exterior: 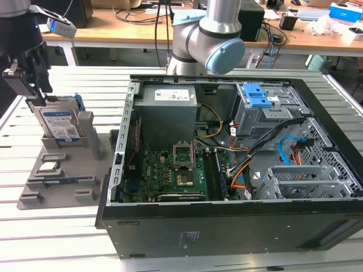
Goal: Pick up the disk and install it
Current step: 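Pick up the disk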
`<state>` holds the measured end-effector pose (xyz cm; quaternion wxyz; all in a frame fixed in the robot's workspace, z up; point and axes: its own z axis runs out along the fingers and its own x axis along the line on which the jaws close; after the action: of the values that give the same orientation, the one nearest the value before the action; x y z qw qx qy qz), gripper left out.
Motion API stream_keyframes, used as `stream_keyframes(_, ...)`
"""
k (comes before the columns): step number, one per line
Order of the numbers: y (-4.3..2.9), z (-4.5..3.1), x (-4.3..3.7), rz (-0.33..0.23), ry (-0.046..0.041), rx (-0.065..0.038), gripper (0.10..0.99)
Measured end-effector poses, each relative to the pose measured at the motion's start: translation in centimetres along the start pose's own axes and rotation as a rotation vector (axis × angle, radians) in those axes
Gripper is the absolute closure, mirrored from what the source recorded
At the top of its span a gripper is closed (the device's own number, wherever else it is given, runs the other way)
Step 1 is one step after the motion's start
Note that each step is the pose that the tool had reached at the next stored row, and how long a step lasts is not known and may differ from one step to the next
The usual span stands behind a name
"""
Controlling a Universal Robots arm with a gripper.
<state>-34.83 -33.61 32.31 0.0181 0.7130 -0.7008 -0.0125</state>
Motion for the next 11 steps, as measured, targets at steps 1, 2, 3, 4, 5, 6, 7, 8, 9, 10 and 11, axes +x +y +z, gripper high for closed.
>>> stream_keyframes(1,-0.06,0.29,-0.03,-0.001,0.0001,0.000,0.545)
stream_keyframes(2,-0.10,0.47,-0.05,-0.002,0.0001,0.000,0.545)
stream_keyframes(3,-0.13,0.65,-0.06,-0.002,0.0001,0.000,0.545)
stream_keyframes(4,-0.17,1.04,-0.08,-0.003,0.0002,0.000,0.545)
stream_keyframes(5,-0.21,1.36,-0.09,-0.003,0.0002,0.000,0.545)
stream_keyframes(6,-0.24,1.66,-0.10,-0.003,0.0002,0.000,0.545)
stream_keyframes(7,-0.26,2.00,-0.09,-0.004,0.0002,0.000,0.545)
stream_keyframes(8,-0.28,2.20,-0.10,-0.004,0.0002,0.000,0.545)
stream_keyframes(9,-0.28,2.44,-0.10,-0.004,0.0002,0.000,0.545)
stream_keyframes(10,-0.29,2.63,-0.10,-0.005,0.0002,0.000,0.545)
stream_keyframes(11,-0.30,2.81,-0.10,-0.005,0.0003,0.000,0.545)
